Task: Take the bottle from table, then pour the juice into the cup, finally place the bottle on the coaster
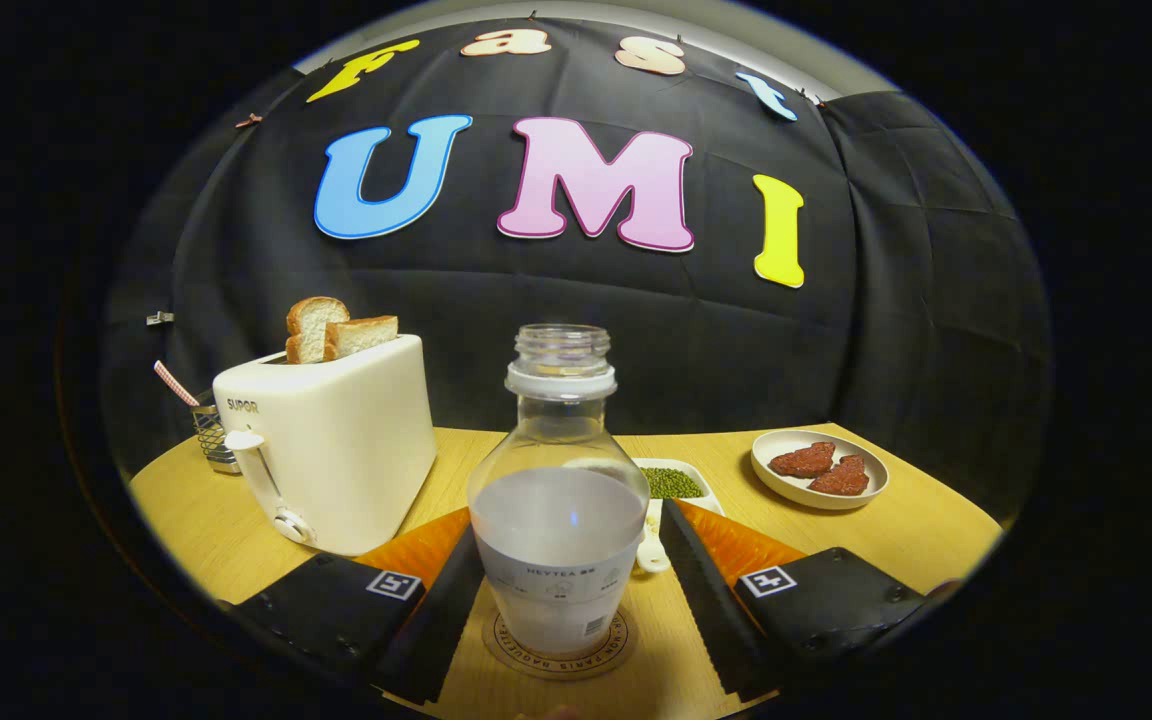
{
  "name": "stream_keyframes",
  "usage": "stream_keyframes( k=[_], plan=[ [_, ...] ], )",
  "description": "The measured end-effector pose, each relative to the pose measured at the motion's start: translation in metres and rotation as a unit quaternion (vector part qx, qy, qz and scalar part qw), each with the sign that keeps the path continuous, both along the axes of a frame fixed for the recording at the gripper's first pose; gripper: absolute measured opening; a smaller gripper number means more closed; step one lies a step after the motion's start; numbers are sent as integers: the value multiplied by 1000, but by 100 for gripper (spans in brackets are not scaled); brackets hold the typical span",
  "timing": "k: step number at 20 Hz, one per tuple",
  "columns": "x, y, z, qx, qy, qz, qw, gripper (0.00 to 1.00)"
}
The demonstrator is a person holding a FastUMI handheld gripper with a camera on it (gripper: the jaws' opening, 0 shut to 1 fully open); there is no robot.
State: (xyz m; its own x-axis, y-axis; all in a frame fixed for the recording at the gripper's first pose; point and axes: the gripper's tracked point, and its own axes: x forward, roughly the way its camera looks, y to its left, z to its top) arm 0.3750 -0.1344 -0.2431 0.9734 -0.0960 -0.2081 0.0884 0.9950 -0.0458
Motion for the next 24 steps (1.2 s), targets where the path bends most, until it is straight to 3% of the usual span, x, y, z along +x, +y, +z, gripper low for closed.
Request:
stream_keyframes(
  k=[7, 14, 17, 21, 24],
  plan=[
    [-73, 7, 25, -3, 33, 44, 998, 97],
    [-162, -15, 160, 39, -38, 12, 998, 97],
    [-213, -16, 214, 26, -64, 15, 998, 97],
    [-284, -4, 254, -9, -80, 32, 996, 97],
    [-332, 6, 253, -29, -75, 36, 996, 97]
  ],
)
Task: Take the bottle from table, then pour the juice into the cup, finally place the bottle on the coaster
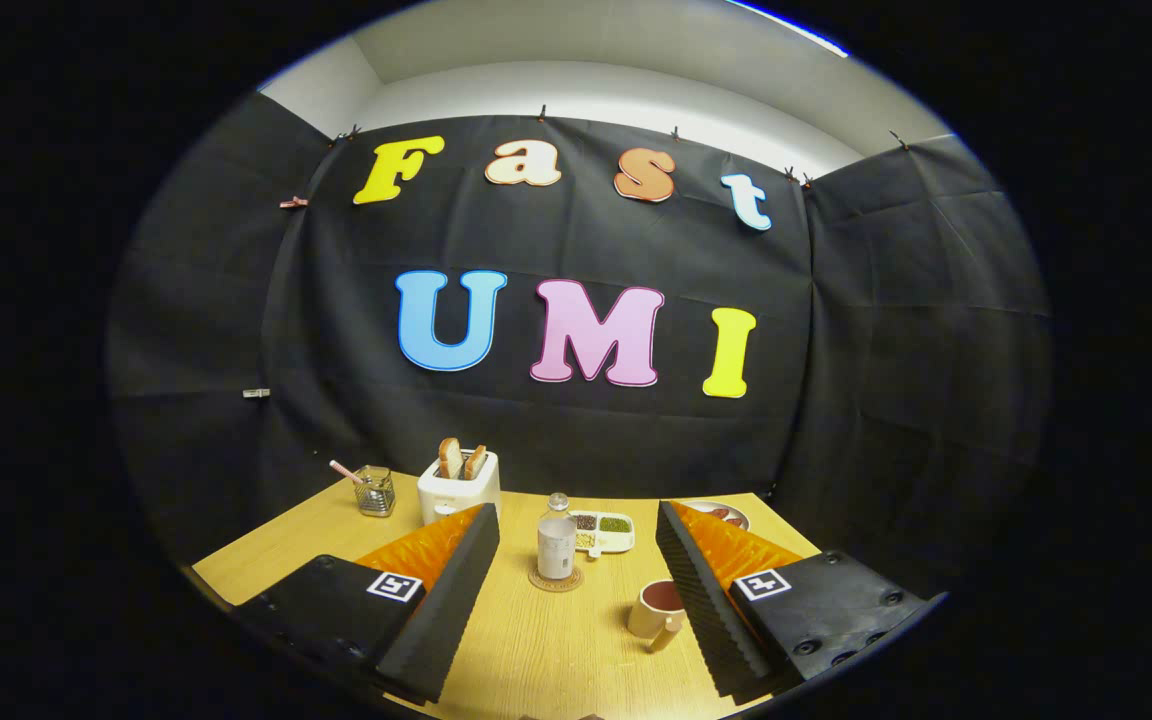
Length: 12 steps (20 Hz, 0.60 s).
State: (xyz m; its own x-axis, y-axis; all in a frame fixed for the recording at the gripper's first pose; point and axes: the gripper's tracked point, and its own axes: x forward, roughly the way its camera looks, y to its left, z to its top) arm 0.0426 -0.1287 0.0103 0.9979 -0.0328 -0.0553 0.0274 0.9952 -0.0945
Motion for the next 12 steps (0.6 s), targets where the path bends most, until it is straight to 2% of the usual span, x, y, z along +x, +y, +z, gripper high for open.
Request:
stream_keyframes(
  k=[4, 6, 12],
  plan=[
    [-51, 17, -18, 15, 14, 11, 1000, 97],
    [-68, 23, -26, -2, 26, 24, 999, 97],
    [-82, 34, -31, -19, 36, 82, 996, 97]
  ],
)
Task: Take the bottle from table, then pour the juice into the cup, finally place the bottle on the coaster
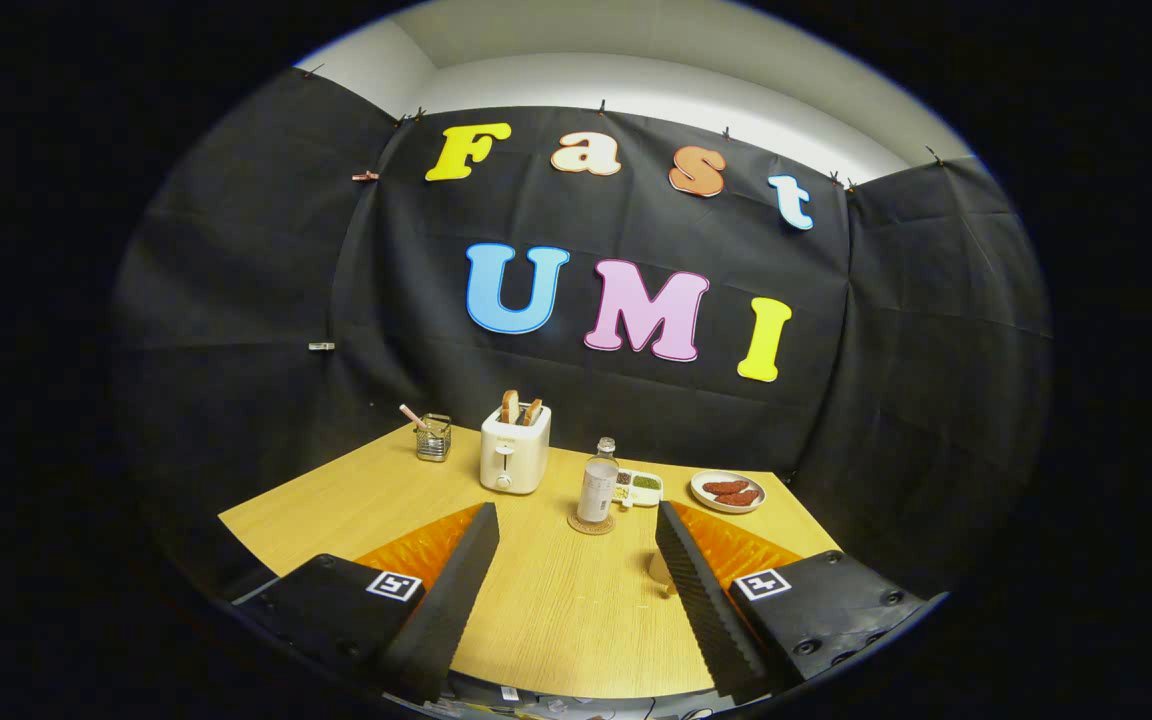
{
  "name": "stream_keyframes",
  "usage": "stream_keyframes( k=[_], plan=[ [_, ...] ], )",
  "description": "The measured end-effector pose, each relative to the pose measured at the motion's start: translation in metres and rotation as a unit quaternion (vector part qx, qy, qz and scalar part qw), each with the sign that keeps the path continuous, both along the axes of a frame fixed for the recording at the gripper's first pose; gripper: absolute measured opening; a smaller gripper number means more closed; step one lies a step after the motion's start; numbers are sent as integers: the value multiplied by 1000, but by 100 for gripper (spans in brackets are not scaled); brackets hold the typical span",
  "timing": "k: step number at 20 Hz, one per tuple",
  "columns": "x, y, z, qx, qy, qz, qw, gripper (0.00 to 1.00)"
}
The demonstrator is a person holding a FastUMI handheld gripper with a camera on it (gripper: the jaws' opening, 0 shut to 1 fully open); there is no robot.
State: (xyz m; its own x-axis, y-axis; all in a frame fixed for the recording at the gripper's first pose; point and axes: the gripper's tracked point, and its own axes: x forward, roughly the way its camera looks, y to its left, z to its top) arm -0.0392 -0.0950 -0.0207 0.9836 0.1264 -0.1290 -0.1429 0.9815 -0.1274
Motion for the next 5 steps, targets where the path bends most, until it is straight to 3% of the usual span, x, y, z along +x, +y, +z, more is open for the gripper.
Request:
stream_keyframes(
  k=[5],
  plan=[
    [-6, -6, 0, 3, 3, 32, 999, 97]
  ],
)
